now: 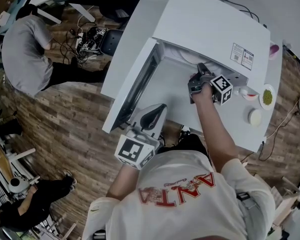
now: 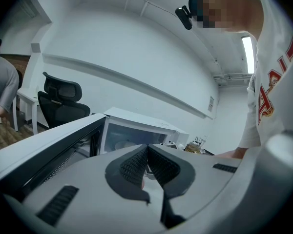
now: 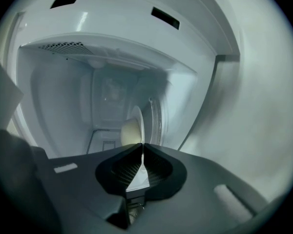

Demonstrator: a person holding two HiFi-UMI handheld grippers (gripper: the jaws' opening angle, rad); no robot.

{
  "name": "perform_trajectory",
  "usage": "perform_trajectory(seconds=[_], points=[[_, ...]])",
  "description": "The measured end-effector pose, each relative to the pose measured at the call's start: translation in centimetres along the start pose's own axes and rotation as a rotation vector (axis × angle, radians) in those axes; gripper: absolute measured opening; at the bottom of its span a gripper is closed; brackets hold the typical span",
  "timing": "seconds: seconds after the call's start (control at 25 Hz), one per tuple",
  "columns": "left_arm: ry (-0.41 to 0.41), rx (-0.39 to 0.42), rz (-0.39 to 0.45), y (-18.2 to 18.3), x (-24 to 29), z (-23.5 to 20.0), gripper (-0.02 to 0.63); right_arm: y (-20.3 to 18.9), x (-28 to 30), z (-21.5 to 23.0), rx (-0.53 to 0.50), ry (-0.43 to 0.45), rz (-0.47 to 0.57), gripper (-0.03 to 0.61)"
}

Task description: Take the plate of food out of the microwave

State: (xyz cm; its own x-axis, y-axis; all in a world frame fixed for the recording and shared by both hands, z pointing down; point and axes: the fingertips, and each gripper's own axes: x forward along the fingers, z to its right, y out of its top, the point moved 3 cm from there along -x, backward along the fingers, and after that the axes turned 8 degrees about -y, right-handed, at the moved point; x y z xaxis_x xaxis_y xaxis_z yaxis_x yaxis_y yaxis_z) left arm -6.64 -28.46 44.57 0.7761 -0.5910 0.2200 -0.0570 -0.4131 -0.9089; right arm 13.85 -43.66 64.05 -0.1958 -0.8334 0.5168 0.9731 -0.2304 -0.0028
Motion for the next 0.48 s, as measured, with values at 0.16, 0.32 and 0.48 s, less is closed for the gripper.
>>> perform_trajectory(seconds=[0.16,0.32,0.48], points=[[-0.004,-0.003,0.001,0.0,0.1,0.0,0.009,0.0,-0.6,0.2,-0.006,-0.006,0.0,0.014],[-0.007,-0.005,-0.001,-0.2,0.1,0.2,0.009,-0.2,-1.3,0.7,-0.017,-0.011,-0.006,0.014],[-0.008,-0.007,-0.003,-0.4,0.2,0.3,0.009,-0.4,-1.8,1.7,-0.017,-0.029,-0.008,0.015]])
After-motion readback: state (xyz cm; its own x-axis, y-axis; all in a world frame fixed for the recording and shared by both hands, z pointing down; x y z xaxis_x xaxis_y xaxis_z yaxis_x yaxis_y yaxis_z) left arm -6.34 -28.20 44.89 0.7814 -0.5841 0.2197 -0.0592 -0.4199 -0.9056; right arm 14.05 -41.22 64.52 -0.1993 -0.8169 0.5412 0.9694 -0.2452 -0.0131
